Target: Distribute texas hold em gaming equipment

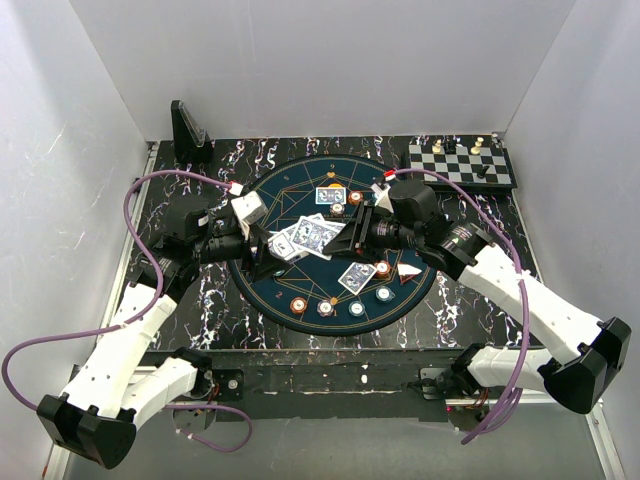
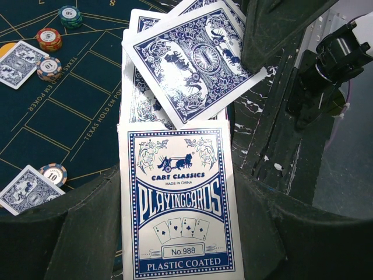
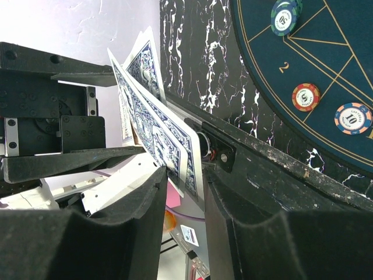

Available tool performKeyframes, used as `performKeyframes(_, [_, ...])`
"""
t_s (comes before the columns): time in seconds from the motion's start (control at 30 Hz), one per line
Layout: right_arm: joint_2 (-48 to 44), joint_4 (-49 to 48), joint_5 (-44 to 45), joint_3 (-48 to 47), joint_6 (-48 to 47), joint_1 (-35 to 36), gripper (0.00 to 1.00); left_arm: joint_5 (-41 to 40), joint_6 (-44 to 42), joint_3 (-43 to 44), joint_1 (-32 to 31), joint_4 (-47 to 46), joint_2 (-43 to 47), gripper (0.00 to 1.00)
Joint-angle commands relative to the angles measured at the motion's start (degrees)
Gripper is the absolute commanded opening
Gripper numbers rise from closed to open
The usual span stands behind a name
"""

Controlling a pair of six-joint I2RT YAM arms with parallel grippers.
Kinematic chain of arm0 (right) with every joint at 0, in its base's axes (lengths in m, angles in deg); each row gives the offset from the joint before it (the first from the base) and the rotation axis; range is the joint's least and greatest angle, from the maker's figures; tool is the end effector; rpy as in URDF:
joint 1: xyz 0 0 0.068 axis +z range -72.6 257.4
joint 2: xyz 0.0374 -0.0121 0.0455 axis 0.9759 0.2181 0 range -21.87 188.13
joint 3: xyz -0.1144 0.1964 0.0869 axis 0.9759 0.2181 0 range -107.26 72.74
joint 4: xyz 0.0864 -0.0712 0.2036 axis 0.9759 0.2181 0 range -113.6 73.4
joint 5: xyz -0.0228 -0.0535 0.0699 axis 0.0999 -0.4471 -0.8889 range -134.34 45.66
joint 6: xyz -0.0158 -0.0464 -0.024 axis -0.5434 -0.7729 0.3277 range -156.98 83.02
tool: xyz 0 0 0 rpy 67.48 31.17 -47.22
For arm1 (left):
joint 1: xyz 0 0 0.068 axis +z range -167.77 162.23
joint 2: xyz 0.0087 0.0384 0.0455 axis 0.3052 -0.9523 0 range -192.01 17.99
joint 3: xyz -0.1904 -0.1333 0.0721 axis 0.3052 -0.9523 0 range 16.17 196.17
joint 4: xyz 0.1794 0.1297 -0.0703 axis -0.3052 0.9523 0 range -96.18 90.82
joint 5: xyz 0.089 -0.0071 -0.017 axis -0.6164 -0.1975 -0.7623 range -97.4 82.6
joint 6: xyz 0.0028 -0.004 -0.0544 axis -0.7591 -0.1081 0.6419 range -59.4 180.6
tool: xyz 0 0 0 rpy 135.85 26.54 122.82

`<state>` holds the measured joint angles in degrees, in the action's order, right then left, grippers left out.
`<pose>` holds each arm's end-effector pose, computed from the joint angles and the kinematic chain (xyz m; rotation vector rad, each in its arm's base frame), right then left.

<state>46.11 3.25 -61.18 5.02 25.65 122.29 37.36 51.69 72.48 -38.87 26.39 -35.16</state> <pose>0.1650 0.1792 0.3392 0.1523 2.3584 1.3667 0.1559 -0.0878 0.3228 0.9791 1.8010 -0.9396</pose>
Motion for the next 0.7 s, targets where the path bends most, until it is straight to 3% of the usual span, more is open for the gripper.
performKeyframes(0.0, [0.04, -0.22, -0.3, -3.03, -1.55, 0.47, 0.38, 0.6, 0.65, 1.61, 0.27, -2.43, 0.68, 0.0])
performKeyframes(0.3, [1.27, 1.62, -0.74, -7.59, -3.91, 0.38, 0.42, 1.21, 1.17, 1.52, 0.27, -2.43, 0.85, 0.0])
performKeyframes(0.53, [5.57, 7.68, -4.07, -13.39, -6.9, -1.37, 0.54, 3.15, 1.35, 1.34, 0.27, -2.17, 1.11, 0.0])
performKeyframes(0.67, [6.02, 9.71, -4.87, -14.28, -8.31, -2.52, 0.55, 4.2, 1.17, 1.6, 0.27, -1.9, 1.38, 0.0])
